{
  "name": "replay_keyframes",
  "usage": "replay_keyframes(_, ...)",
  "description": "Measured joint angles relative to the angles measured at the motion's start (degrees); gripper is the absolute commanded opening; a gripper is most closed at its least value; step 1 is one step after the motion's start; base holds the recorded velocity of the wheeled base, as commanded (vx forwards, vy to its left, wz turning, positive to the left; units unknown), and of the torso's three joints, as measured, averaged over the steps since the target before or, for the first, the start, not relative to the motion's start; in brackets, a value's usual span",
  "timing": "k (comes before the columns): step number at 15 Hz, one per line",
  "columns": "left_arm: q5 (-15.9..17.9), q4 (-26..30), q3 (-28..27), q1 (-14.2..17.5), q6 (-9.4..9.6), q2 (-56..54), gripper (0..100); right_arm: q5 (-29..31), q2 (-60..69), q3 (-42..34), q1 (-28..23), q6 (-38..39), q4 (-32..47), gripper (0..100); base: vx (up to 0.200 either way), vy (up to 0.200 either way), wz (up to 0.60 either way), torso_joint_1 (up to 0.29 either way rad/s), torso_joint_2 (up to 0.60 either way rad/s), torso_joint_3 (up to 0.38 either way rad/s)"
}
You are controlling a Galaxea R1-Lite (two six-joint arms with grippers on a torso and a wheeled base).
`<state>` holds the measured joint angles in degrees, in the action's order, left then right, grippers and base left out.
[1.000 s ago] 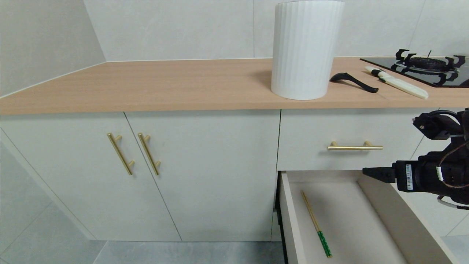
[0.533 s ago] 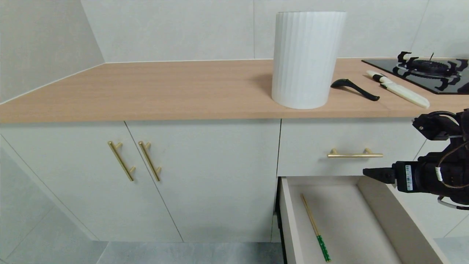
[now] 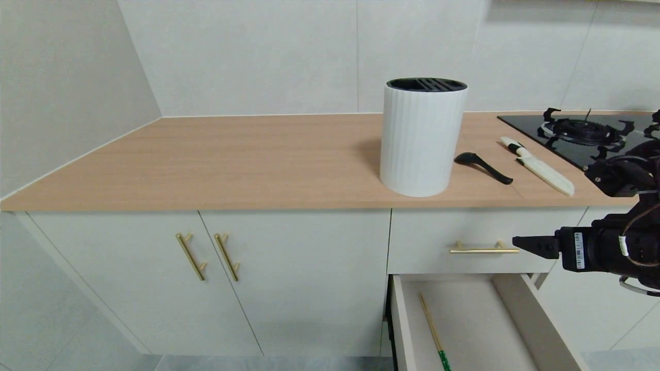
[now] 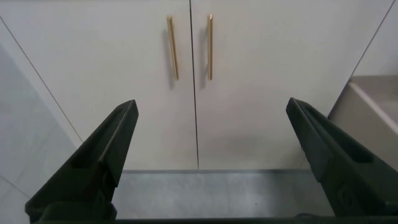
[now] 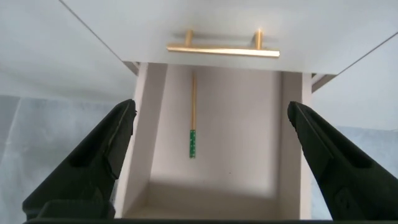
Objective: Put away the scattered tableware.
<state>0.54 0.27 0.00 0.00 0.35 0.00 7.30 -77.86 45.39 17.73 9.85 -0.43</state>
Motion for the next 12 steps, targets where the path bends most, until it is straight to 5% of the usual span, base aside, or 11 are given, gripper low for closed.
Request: replay_keyframes(12, 0.0, 0.0, 0.0, 0.0, -0.02, 0.0, 100, -0.3, -0.4, -0.8, 0.0, -1.2, -0.1, 100, 0.0, 0.0, 0.0, 0.195, -0.45, -0.259)
